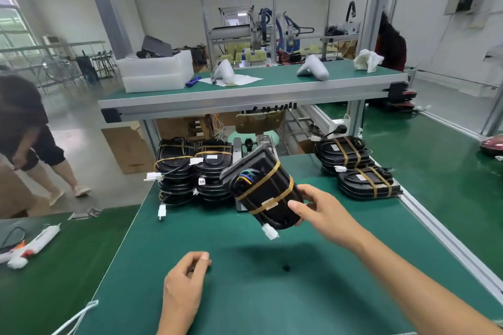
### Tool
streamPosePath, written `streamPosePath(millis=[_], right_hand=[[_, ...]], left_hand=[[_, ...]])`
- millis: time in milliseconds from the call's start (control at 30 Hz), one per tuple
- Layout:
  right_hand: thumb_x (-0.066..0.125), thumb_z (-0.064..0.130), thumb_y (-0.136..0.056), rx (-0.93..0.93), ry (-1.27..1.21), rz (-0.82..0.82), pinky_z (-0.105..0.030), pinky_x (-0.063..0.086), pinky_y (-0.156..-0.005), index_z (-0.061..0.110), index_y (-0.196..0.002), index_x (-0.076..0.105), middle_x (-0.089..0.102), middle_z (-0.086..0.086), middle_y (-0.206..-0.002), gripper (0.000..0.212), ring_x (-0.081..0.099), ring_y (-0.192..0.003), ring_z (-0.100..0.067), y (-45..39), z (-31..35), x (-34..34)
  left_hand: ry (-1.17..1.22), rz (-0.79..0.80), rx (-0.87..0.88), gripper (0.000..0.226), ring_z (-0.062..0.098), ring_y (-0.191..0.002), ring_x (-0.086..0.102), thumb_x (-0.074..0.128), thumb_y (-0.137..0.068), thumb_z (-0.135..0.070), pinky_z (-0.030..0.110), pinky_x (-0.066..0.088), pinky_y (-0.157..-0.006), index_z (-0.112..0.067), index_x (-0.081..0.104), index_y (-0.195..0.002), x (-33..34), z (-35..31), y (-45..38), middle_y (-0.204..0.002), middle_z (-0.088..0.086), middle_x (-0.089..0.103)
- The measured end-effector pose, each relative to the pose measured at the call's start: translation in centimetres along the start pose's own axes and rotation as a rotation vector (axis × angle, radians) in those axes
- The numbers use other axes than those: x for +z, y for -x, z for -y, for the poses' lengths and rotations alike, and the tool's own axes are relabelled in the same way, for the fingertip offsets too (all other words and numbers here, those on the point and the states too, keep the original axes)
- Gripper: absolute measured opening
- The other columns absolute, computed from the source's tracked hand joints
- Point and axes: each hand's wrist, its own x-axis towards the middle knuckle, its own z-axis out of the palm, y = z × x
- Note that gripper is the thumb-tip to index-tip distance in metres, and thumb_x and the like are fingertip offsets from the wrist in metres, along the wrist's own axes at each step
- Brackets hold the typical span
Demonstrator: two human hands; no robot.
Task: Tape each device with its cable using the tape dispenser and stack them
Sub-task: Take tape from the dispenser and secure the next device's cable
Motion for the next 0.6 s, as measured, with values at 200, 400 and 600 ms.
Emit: streamPosePath(millis=[200, 400, 600], right_hand=[[0.056, 0.056, -0.100, -0.274, 0.635, 0.203, -0.036, 0.048, -0.083, 0.038, -0.135, 0.047, 0.066, 0.012, -0.125, 0.041, 0.062, -0.098, -0.018, -1.0, 3.0, 3.4], [0.058, 0.049, -0.100, -0.352, 0.816, 0.259, -0.043, 0.050, -0.082, 0.034, -0.135, 0.045, 0.066, 0.007, -0.126, 0.040, 0.064, -0.103, -0.028, -2.1, 3.5, 6.1], [0.057, 0.049, -0.101, -0.307, 0.809, 0.317, -0.041, 0.050, -0.087, 0.035, -0.138, 0.043, 0.064, 0.009, -0.134, 0.042, 0.063, -0.110, -0.024, -2.4, 2.8, 6.4]], left_hand=[[0.203, -0.057, 0.001, 0.048, 0.012, -0.122, 0.070, 0.048, -0.103, -0.055, 0.042, 0.050, -0.115, -0.026, 0.074, -0.129, -0.6, -0.3, 0.4, -0.123, -0.008, 0.079], [0.244, 0.010, 0.122, 0.042, -0.006, -0.128, 0.061, 0.040, -0.107, -0.058, 0.007, 0.043, -0.105, -0.048, 0.074, -0.131, -1.3, -1.8, 0.8, -0.131, -0.025, 0.072], [0.121, 0.216, 0.045, 0.068, 0.015, -0.131, 0.065, 0.069, -0.085, -0.063, 0.033, 0.048, -0.117, -0.027, 0.065, -0.143, -3.5, -0.2, 0.4, -0.139, 0.002, 0.069]])
